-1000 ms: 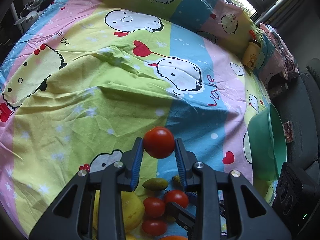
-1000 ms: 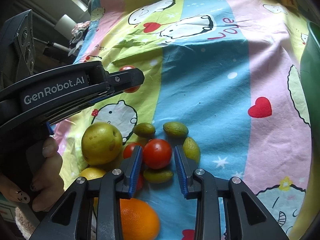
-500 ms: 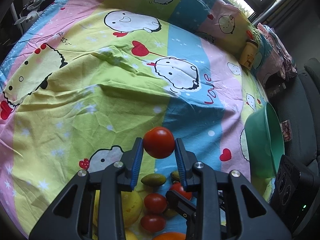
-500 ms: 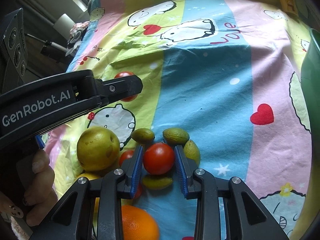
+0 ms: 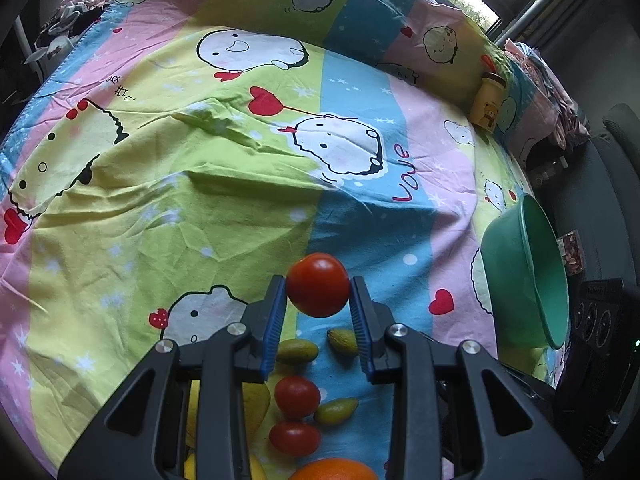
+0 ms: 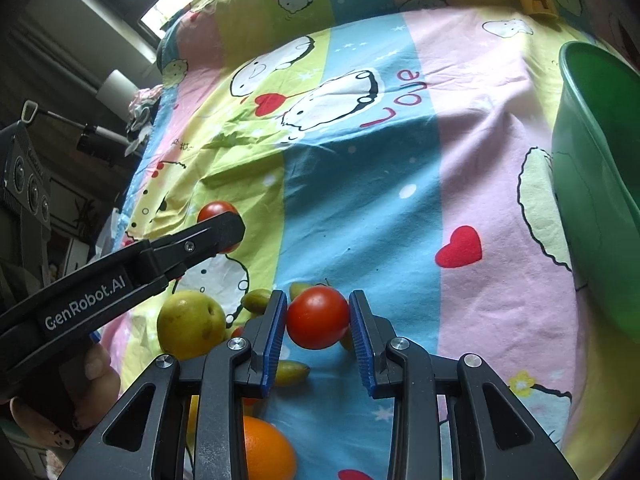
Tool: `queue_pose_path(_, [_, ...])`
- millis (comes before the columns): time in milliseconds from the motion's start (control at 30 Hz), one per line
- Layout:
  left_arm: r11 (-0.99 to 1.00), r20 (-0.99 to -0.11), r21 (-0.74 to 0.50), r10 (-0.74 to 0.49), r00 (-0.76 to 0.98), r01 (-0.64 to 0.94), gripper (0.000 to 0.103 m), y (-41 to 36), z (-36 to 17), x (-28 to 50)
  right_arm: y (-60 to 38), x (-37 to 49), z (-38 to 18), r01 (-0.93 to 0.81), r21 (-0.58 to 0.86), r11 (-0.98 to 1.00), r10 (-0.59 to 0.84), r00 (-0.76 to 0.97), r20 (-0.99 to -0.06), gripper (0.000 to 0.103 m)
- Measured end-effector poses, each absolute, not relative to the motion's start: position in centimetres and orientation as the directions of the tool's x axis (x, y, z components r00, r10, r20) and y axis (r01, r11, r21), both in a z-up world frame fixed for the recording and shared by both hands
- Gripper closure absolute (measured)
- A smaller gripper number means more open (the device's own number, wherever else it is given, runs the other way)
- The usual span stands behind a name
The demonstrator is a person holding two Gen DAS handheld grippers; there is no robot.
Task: Organize fruits
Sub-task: 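Lift the tomatoes in both tools and carry them toward the green basin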
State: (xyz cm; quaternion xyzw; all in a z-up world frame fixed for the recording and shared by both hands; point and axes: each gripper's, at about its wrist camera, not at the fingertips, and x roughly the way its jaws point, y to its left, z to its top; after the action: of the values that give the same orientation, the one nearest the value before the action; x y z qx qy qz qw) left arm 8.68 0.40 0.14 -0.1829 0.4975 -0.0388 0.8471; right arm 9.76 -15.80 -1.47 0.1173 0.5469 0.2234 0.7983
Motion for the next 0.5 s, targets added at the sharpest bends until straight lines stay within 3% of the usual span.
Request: queue_pose_path(500, [0.937,-0.802,-0.346,-0.276,0.53,-0.037,0.071,-2.0,1.7,8.1,-17.9,10.0,-0.5,-0.164,0.409,0.898,0.44,0.376,-0.815,0.07])
